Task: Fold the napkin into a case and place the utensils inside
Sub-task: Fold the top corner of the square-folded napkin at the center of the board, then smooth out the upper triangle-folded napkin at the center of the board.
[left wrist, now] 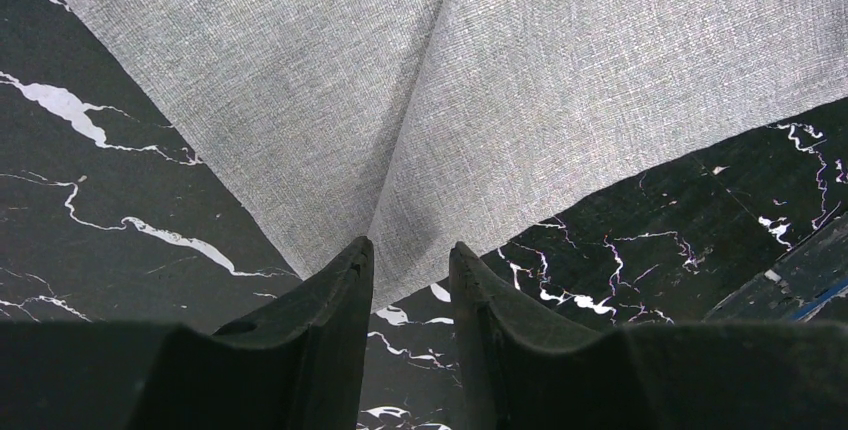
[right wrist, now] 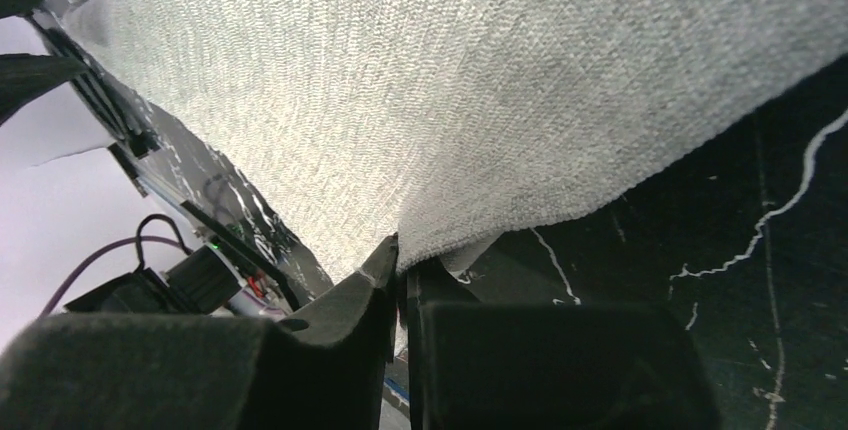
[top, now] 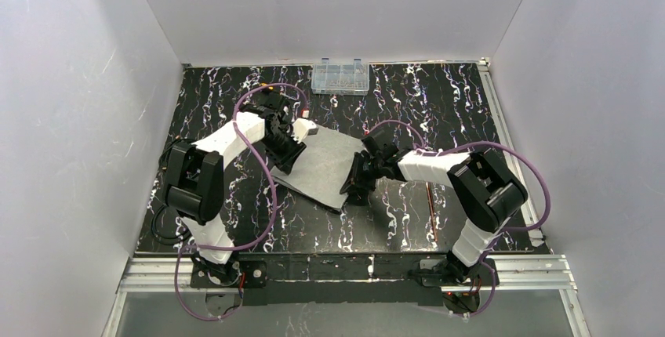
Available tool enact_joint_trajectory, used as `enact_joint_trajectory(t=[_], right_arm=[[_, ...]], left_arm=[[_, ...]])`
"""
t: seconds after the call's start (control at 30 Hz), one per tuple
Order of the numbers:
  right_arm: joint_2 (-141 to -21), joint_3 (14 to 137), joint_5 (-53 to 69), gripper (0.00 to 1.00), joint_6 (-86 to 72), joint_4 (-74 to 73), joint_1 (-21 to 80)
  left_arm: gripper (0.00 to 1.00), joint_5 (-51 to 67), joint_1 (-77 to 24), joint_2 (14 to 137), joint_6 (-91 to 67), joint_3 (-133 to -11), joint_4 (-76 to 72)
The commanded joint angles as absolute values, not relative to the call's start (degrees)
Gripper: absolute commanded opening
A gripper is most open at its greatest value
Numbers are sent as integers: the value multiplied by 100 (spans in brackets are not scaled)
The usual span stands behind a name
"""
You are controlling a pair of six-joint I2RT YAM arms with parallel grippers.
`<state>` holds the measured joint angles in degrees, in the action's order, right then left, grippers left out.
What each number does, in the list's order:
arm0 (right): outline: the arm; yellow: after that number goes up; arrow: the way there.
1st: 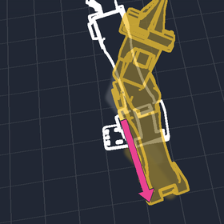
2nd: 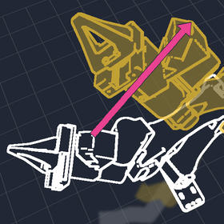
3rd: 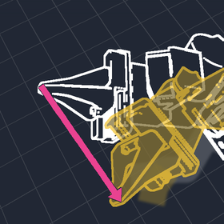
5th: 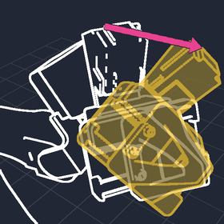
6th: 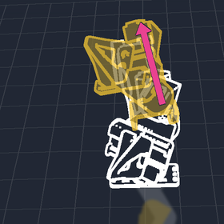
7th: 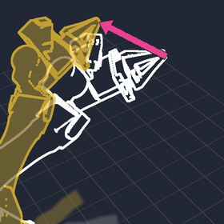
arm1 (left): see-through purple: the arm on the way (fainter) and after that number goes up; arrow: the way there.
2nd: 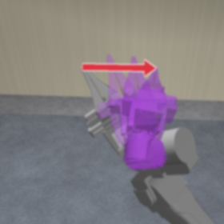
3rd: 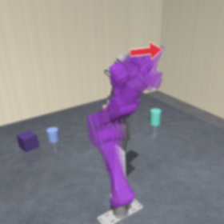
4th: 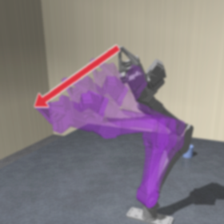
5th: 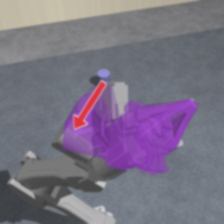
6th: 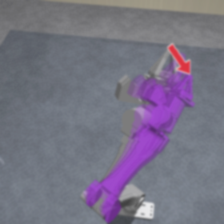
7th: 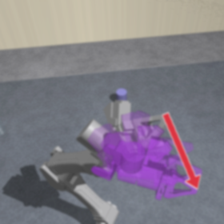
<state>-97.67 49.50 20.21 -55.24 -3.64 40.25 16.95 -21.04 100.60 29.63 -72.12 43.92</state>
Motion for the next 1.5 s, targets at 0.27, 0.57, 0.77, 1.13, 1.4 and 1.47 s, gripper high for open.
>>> enact_joint_trajectory(t=[0.27,0.57,0.77,1.13,1.4,1.47], right_arm=[[-9642,5381,1437,28,-4809,-1014,4024],[-9296,5586,1488,48,-4341,-1816,3768],[-9146,6167,1678,46,-4279,-1825,3059],[-10702,6853,2275,39,-4473,-767,2706],[-11271,6264,4086,32,-4627,769,1986],[-11185,6471,4087,36,-4269,462,1972]], left_arm=[[31,1601,-2057,9771,3109,-6896,4328],[31,1483,-2060,9766,3137,-6709,4186],[30,1475,-2058,9747,3104,-6588,4119],[30,1336,-2057,9690,3006,-6450,3943],[31,1319,-2048,9735,2957,-6403,3862],[30,1314,-2043,9738,2961,-6420,3853]])
